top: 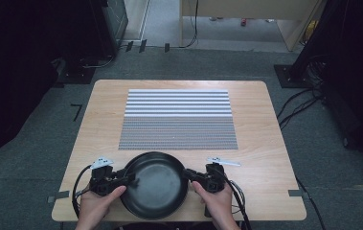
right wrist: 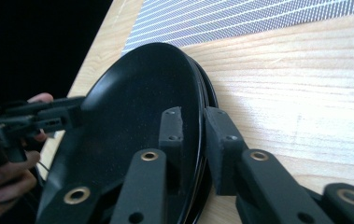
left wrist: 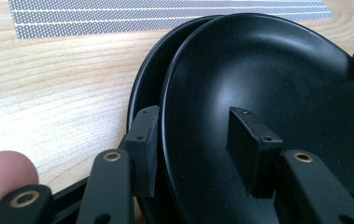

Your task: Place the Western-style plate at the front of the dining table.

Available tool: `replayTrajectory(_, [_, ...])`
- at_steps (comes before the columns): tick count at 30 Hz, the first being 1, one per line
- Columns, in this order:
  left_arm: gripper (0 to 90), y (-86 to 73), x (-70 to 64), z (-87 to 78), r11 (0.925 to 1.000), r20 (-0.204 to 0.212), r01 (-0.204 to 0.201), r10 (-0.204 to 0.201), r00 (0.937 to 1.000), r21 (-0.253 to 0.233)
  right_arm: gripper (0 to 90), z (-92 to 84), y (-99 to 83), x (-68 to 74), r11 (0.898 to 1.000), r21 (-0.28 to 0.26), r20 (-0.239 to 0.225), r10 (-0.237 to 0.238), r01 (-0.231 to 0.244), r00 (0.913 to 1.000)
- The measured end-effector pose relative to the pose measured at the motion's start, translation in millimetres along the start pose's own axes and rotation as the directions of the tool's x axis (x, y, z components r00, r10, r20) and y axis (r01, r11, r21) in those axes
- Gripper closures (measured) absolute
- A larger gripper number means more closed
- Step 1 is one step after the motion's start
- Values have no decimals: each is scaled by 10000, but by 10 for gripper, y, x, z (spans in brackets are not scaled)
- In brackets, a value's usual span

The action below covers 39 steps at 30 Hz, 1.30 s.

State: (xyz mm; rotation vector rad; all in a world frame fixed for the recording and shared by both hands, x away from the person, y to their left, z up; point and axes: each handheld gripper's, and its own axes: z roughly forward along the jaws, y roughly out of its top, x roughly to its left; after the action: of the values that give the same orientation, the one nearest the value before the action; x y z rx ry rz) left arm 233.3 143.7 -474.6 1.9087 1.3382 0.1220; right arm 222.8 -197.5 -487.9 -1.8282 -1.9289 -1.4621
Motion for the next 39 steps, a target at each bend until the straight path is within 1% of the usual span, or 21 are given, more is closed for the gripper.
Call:
replayTrajectory(5, [534,-2,-7,5,10000,-16,-72,72,10000,-8,742,-63,-40,41,9995,67,210,-301,300,9993])
replayTrajectory(9, [530,-2,-9,6,10000,-13,-88,88,10000,-10,746,-85,-106,62,9989,371,366,-304,291,9989])
replayTrajectory(13, [523,-2,-16,8,9999,-47,-144,144,9999,6,754,-81,-187,80,9948,995,397,167,-206,9991])
replayTrajectory(15, [519,-3,-25,13,9998,-76,-191,191,9998,4,757,-73,-227,81,9917,1195,307,445,-478,9985])
replayTrajectory(18, [509,-6,-39,21,9997,-140,-256,256,9996,-6,768,-74,-242,74,9901,1109,310,832,-862,9961])
replayTrajectory(24, [507,-10,-62,35,9995,-258,-306,306,9992,6,795,-73,-232,75,9901,793,451,1121,-1154,9927])
replayTrajectory(27, [506,-12,-66,42,9995,-273,-308,308,9992,0,808,-70,-205,54,9879,646,416,1386,-1411,9895])
replayTrajectory(29, [506,-14,-73,47,9993,-305,-378,379,9988,32,814,-66,-186,37,9862,587,374,1530,-1550,9875])
replayTrajectory(35, [497,-19,-84,64,9991,-268,-424,426,9987,77,827,-63,-137,3,9849,427,335,1665,-1678,9855])
replayTrajectory(39, [484,-22,-88,69,9989,-233,-468,469,9986,67,831,-57,-109,-18,9839,446,258,1720,-1730,9848])
